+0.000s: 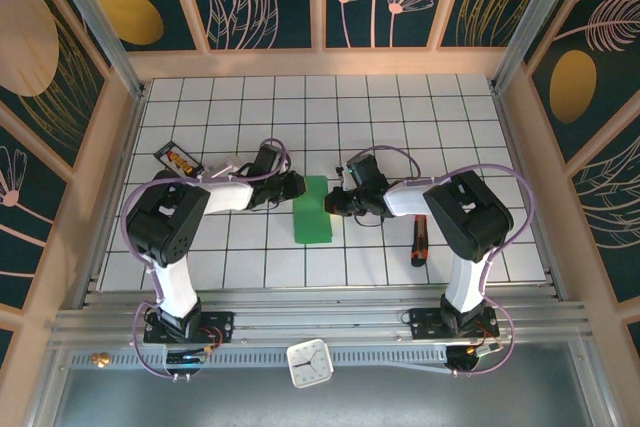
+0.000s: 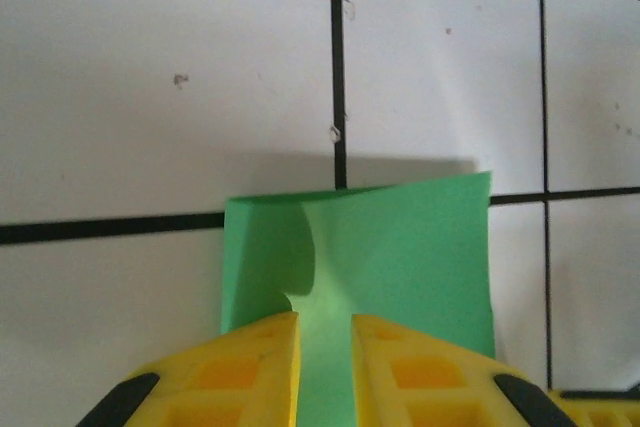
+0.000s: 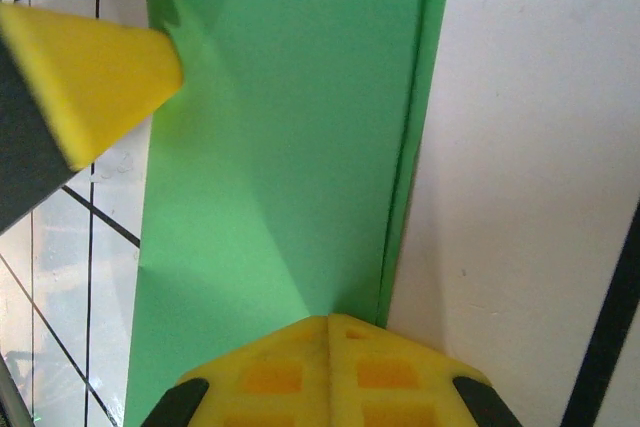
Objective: Fold a paper plane with a square sheet of paper (pick it up from the middle)
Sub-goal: First fold the square sheet of paper in half at the center of the table.
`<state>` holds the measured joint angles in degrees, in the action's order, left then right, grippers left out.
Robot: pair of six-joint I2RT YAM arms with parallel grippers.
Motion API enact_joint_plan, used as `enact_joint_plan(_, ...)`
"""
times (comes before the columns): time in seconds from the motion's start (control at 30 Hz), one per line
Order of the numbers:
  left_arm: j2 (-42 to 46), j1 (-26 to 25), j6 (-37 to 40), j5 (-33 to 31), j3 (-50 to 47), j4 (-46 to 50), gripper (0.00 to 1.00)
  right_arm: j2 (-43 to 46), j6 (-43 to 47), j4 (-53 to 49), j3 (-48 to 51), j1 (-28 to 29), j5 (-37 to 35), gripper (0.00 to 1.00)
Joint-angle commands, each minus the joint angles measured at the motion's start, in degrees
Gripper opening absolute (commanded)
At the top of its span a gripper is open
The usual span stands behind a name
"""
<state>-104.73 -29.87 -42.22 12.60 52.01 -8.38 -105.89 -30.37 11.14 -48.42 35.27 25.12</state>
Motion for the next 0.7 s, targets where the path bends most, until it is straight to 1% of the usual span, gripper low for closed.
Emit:
enact_joint_plan(0.0,4.53,0.45,-2.75,3.45,-2.84,-1.81,0.23,-4.5,1.36,-7.87,2.9,-0.11,-10.89,0.0)
enact_joint_plan(0.1,5.68,0.43,-4.99,5.3,-5.71,-3.21,0.21,-4.73,1.35,-7.79,2.72,-0.12,-10.8,0.0)
enact_joint_plan(0.17,5.68,0.43,-5.56,5.79,-7.26,-3.82,0.18,-4.86,1.37,-7.97,2.49,-0.14,-10.71,0.0)
enact_joint_plan(0.3,4.13,0.43,-4.4,4.1,-8.35,-3.02,0.11,-5.25,1.45,-8.13,1.89,-0.18,-10.45,0.0)
enact_joint_plan(0.4,2.05,0.43,-3.13,1.87,-8.03,-1.98,0.08,-5.26,1.48,-8.28,1.67,-0.15,-10.45,0.0)
enact_joint_plan(0.5,0.76,0.47,-2.17,0.02,-7.13,-0.13,0.07,-4.89,1.63,-8.46,1.82,-0.11,-10.8,0.0)
enact_joint_plan(0.57,1.48,0.42,-2.12,-0.52,-7.27,-0.06,0.07,-4.77,1.65,-8.46,2.05,-0.14,-10.8,0.0)
enact_joint_plan(0.67,3.68,0.42,-2.24,0.37,-6.77,-0.13,0.09,-4.77,1.63,-8.52,2.13,-0.14,-10.79,0.0)
